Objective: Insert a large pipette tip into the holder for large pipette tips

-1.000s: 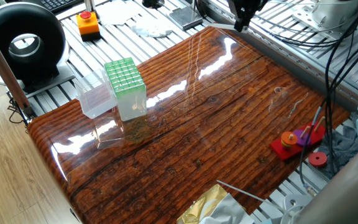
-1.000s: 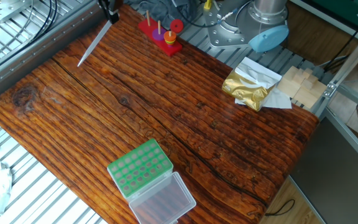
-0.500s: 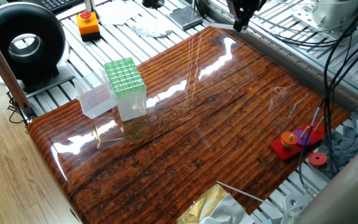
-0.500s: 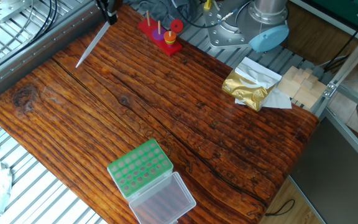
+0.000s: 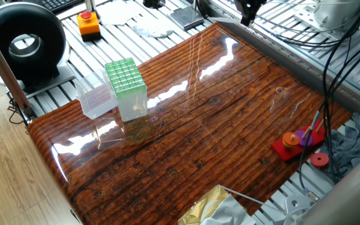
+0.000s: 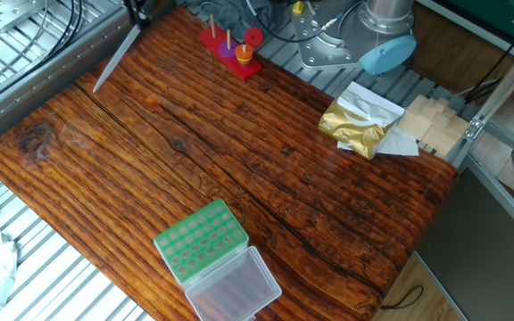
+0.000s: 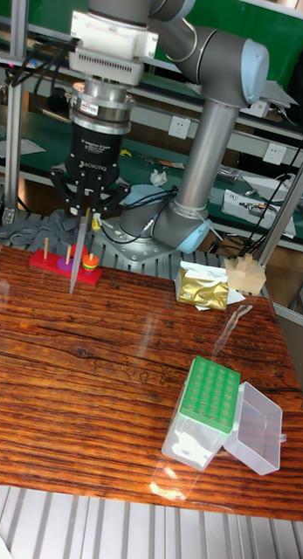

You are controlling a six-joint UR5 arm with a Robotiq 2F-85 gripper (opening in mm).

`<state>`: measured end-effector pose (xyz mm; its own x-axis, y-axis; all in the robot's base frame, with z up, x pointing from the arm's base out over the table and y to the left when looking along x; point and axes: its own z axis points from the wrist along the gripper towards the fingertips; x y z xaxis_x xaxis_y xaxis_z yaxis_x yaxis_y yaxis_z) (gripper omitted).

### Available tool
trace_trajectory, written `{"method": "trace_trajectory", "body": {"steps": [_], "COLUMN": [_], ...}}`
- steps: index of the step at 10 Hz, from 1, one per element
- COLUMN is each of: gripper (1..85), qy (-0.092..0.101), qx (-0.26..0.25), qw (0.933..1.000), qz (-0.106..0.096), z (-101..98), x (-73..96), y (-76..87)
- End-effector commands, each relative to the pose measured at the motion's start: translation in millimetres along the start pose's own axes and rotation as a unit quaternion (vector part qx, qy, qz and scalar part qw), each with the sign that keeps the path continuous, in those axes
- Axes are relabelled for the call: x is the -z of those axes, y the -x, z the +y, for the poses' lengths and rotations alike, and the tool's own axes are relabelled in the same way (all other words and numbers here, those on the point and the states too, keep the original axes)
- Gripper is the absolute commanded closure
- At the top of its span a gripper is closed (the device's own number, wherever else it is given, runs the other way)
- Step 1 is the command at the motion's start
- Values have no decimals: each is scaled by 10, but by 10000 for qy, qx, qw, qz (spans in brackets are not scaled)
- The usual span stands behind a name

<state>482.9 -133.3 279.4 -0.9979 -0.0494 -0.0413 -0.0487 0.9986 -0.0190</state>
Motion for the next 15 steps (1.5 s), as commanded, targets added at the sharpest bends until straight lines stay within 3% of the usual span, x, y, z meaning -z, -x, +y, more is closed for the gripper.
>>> {"method": "trace_trajectory", "body": {"steps": [1,4,6,7,8,10,13,15], "gripper": [847,847,847,847,847,847,847,847], "qy": [-80,227,281,464,490,411,676,505], "qx": [221,206,234,209,186,124,69,44], "qw": [9995,9990,9988,9984,9984,9990,9977,9987], "qz": [-223,-329,-311,-231,-201,-125,-62,-112], "z": [-40,120,149,242,255,439,760,934], "x": [15,21,22,26,27,145,91,40], "y": [114,166,155,112,97,236,465,690]}}
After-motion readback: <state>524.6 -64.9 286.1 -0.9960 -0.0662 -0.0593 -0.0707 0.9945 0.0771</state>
